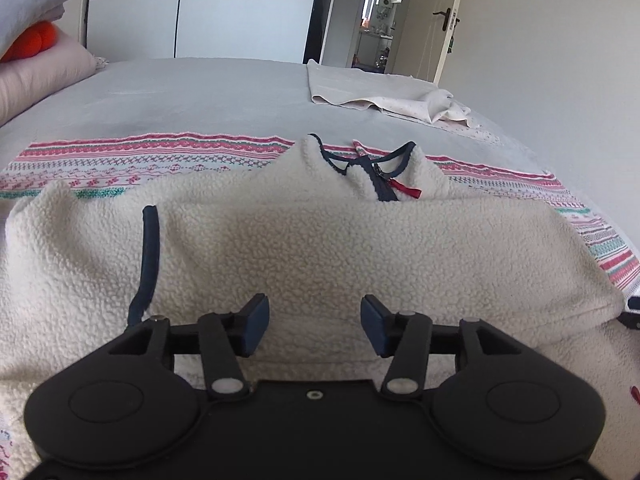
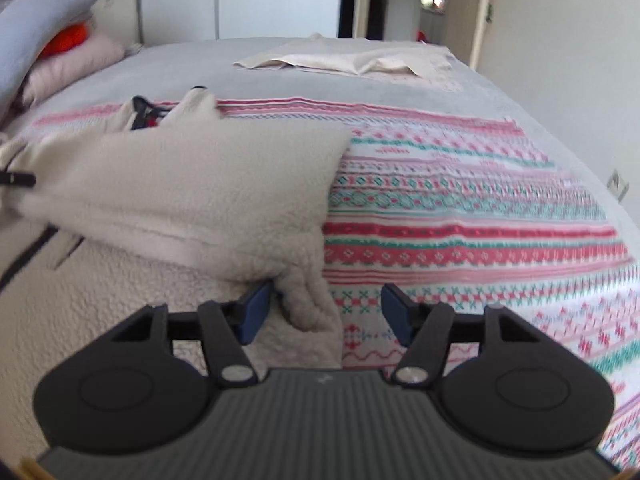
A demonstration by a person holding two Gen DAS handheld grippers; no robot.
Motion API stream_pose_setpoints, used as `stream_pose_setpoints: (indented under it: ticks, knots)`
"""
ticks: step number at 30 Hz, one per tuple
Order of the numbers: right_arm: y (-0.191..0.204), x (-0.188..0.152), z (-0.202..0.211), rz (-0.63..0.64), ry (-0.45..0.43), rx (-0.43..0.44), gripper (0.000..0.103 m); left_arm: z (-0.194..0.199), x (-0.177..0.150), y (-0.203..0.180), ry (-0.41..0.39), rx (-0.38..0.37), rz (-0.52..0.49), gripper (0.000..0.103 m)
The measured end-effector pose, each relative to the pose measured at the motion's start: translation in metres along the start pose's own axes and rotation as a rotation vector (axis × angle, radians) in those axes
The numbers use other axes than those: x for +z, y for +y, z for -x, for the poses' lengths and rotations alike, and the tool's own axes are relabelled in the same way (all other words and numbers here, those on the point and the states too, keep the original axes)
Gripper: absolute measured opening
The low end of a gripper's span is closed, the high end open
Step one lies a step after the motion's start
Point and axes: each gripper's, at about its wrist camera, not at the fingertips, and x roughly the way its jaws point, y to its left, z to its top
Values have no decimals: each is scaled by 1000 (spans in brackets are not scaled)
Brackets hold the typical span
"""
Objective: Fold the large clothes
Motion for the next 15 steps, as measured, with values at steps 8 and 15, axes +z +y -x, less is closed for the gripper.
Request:
stream_pose_setpoints:
  ticks: [8, 15]
  knots:
    - [-23, 1, -28, -127, -2, -41, 51, -4, -20, 7, 11, -57, 7, 51]
    - [-21, -5, 4, -123, 11, 0, 51, 21, -23, 7, -5, -70, -40, 51]
